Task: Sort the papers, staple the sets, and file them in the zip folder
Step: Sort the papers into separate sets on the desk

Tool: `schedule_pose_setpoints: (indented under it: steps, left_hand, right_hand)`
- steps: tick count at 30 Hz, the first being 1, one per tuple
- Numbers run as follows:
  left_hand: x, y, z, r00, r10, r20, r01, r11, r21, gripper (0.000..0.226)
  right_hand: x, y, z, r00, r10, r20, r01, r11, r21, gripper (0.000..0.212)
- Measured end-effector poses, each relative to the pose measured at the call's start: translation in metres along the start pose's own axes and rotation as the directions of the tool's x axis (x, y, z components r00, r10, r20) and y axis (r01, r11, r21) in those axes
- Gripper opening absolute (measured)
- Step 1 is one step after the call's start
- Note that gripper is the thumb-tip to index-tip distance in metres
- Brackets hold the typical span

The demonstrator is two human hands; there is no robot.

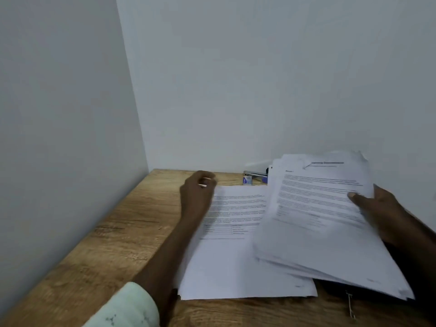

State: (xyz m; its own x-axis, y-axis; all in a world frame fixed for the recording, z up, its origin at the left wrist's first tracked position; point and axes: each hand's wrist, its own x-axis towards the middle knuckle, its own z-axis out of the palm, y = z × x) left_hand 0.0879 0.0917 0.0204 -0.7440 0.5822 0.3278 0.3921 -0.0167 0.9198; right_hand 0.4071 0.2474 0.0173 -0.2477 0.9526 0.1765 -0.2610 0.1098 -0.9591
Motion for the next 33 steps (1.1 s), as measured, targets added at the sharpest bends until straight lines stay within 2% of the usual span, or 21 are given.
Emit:
schedule_pose_setpoints:
  steps: [1,2,5,6,7,10,11,13,14,18,22,24,26,27,28,30,32,33]
  left_hand:
    - [0.008,-0.010,-0.014,0.999,0.019,-0.046,-0.012,0.987,0.161,0.004]
    - [0.015,-0.019,-0.024,0.999,-0.004,-0.044,0.015,0.965,0.261,0.011]
    - [0.020,-0.036,-0.038,0.985,-0.164,0.054,0.126,0.899,0.418,0.033]
    - [0.020,-0.037,-0.039,0.977,-0.196,0.088,0.135,0.880,0.455,0.040]
    - [0.020,-0.036,-0.038,0.969,-0.214,0.121,0.130,0.864,0.486,0.046]
    - [0.023,-0.029,-0.037,0.949,-0.245,0.196,0.100,0.828,0.552,0.051]
    - [0.023,-0.027,-0.036,0.943,-0.254,0.214,0.089,0.813,0.575,0.050]
    - [0.024,-0.029,-0.033,0.941,-0.253,0.226,0.073,0.801,0.595,0.045]
    - [0.024,-0.030,-0.031,0.945,-0.243,0.217,0.071,0.805,0.589,0.041]
    - [0.025,-0.031,-0.030,0.971,-0.204,0.127,0.112,0.852,0.512,0.034]
    - [0.025,-0.036,-0.031,0.990,-0.139,0.029,0.108,0.871,0.480,0.040]
    - [0.022,-0.036,-0.035,0.998,-0.051,-0.045,0.067,0.856,0.513,0.029]
    - [0.025,-0.028,-0.043,0.986,0.082,-0.143,-0.004,0.879,0.477,0.019]
    - [0.026,-0.018,-0.047,0.976,0.132,-0.175,-0.050,0.913,0.405,0.017]
    - [0.024,-0.006,-0.049,0.972,0.162,-0.169,-0.108,0.951,0.290,0.017]
    - [0.003,0.025,-0.036,0.970,0.244,-0.022,-0.242,0.968,0.066,0.029]
    - [-0.032,0.044,-0.004,0.935,0.318,0.160,-0.317,0.948,-0.030,0.034]
    - [-0.049,0.047,0.015,0.913,0.345,0.218,-0.342,0.938,-0.050,0.030]
  right_hand:
    - [0.001,-0.001,-0.006,0.999,0.016,-0.033,-0.015,0.999,0.041,0.040]
    - [0.002,-0.002,-0.011,0.999,0.013,-0.039,-0.011,0.999,0.046,0.046]
    - [0.003,-0.005,-0.010,0.995,-0.009,-0.103,0.006,1.000,-0.026,0.126]
    - [0.003,-0.006,-0.009,0.994,-0.006,-0.108,0.002,0.999,-0.042,0.138]
    - [0.004,-0.005,-0.011,0.995,-0.006,-0.098,0.000,0.999,-0.053,0.140]
    - [0.001,-0.007,-0.010,0.997,0.006,-0.075,-0.009,0.999,-0.037,0.133]
    - [-0.001,-0.010,-0.007,0.998,0.004,-0.069,-0.007,0.999,-0.041,0.126]
    - [-0.004,-0.013,-0.004,0.999,0.027,-0.036,-0.027,1.000,0.000,0.097]
    - [-0.006,-0.014,-0.002,0.999,0.030,-0.024,-0.029,0.999,0.016,0.091]
    - [-0.004,-0.011,-0.003,0.999,0.041,-0.029,-0.041,0.999,-0.008,0.133]
    - [-0.003,-0.010,-0.006,0.999,0.032,-0.023,-0.032,0.999,0.000,0.134]
    - [-0.006,-0.013,-0.002,0.999,0.033,0.000,-0.033,0.999,0.001,0.109]
    - [-0.007,-0.020,-0.003,0.998,0.057,0.032,-0.059,0.996,0.062,0.059]
    - [-0.008,-0.024,-0.006,0.996,0.076,0.045,-0.079,0.993,0.090,0.043]
    - [-0.006,-0.028,-0.012,0.995,0.089,0.054,-0.095,0.987,0.132,0.038]
    - [-0.006,-0.037,-0.019,0.990,0.102,0.097,-0.120,0.971,0.205,0.041]
    - [-0.008,-0.043,-0.021,0.984,0.110,0.143,-0.137,0.972,0.191,0.057]
    - [-0.008,-0.040,-0.025,0.984,0.105,0.147,-0.122,0.987,0.108,0.071]
